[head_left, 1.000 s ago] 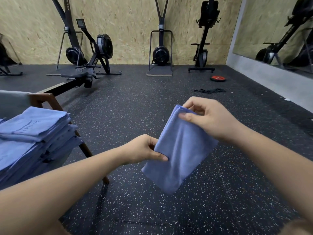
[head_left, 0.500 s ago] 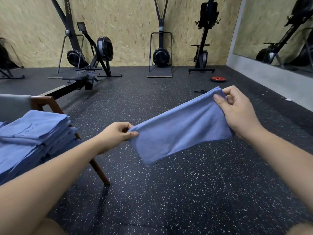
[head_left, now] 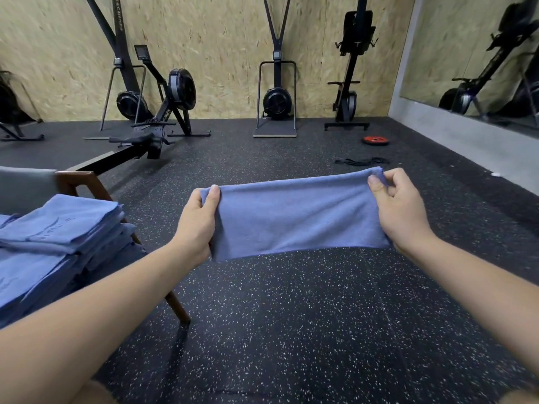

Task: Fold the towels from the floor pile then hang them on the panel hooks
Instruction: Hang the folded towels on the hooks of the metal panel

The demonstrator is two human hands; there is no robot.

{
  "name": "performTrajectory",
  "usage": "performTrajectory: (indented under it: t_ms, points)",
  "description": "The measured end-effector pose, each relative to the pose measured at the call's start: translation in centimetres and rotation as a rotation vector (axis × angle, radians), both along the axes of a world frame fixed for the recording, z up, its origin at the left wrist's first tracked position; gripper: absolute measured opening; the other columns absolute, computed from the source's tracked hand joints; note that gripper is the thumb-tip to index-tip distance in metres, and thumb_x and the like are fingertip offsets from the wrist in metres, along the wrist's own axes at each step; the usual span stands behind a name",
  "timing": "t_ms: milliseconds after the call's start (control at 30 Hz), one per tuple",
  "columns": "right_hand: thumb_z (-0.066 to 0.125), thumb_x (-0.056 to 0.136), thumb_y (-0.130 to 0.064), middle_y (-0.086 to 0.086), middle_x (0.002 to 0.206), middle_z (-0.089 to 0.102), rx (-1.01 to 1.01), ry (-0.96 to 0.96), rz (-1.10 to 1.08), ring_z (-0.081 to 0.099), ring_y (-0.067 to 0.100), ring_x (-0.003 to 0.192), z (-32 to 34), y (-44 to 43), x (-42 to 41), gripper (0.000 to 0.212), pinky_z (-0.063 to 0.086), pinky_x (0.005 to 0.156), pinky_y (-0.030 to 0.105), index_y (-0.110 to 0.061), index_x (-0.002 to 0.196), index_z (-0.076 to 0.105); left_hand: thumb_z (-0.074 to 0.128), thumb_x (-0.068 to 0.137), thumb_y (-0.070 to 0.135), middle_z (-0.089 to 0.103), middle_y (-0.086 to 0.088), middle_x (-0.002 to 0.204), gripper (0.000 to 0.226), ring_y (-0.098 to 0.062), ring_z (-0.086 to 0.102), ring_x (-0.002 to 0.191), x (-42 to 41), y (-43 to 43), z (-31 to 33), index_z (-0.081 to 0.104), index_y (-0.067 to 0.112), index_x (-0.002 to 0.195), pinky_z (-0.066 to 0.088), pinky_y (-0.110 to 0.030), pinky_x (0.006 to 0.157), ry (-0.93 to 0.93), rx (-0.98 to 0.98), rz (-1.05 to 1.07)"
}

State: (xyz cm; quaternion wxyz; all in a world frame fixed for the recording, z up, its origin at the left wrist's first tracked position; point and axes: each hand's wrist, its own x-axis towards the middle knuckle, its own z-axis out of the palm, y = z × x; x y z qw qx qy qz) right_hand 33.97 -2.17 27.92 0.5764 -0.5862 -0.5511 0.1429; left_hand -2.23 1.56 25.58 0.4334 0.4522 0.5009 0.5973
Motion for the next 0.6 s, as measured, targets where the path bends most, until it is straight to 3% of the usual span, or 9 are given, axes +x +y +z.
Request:
performTrajectory:
  t_ms: [100, 200, 300, 400, 600]
  points:
    - [0.058, 0.108, -0.047, 0.003, 0.075, 0.059, -0.031, 0.010, 0.015, 0.046, 0.014, 0.068, -0.3, -0.2, -0.4, 0.027, 0.036, 0.065, 0.037, -0.022, 0.096, 0.055, 0.057, 0.106, 0.056, 0.056, 0.005, 0.089, 0.040, -0.015, 0.049, 0.081, -0.4, 0.0, 0.2, 0.047, 0.022, 0.087, 0.041, -0.040, 0.073, 0.168, 0.082, 0.097]
    - [0.058, 0.108, -0.043, 0.004, 0.077, 0.060, -0.055, 0.002, 0.000, 0.046, 0.015, 0.068, -0.2, -0.4, -0.6, 0.026, 0.036, 0.065, 0.037, -0.020, 0.097, 0.056, 0.055, 0.107, 0.051, 0.056, 0.019, 0.080, 0.036, -0.009, 0.048, 0.075, -1.0, -0.2, 0.3, 0.048, 0.025, 0.084, 0.038, -0.038, 0.070, 0.355, 0.124, 0.150]
    - [0.059, 0.108, -0.042, 0.002, 0.079, 0.063, -0.087, -0.007, -0.012, 0.049, 0.016, 0.071, -0.5, -0.4, -0.7, 0.025, 0.038, 0.066, 0.036, -0.020, 0.096, 0.057, 0.055, 0.107, 0.048, 0.065, 0.014, 0.087, 0.029, -0.006, 0.055, 0.080, -1.2, -0.5, -0.1, 0.053, 0.027, 0.088, 0.040, -0.036, 0.070, 0.483, 0.123, 0.172]
    - [0.062, 0.106, -0.041, 0.000, 0.082, 0.066, -0.123, -0.022, -0.027, 0.055, 0.016, 0.075, -1.2, -0.2, -0.8, 0.025, 0.042, 0.068, 0.035, -0.020, 0.094, 0.059, 0.055, 0.108, 0.048, 0.063, 0.002, 0.088, 0.036, -0.013, 0.053, 0.079, -0.9, -0.9, -0.5, 0.048, 0.019, 0.087, 0.037, -0.036, 0.066, 0.550, 0.071, 0.177]
    - [0.068, 0.101, -0.037, 0.000, 0.087, 0.070, -0.254, -0.054, 0.036, 0.058, 0.017, 0.076, -2.5, -0.2, -2.7, 0.024, 0.044, 0.069, 0.036, -0.017, 0.089, 0.065, 0.054, 0.107, 0.051, 0.053, -0.001, 0.082, 0.045, -0.018, 0.045, 0.074, 0.9, -1.7, -0.8, 0.040, 0.017, 0.080, 0.033, -0.040, 0.063, 0.575, -0.077, 0.079]
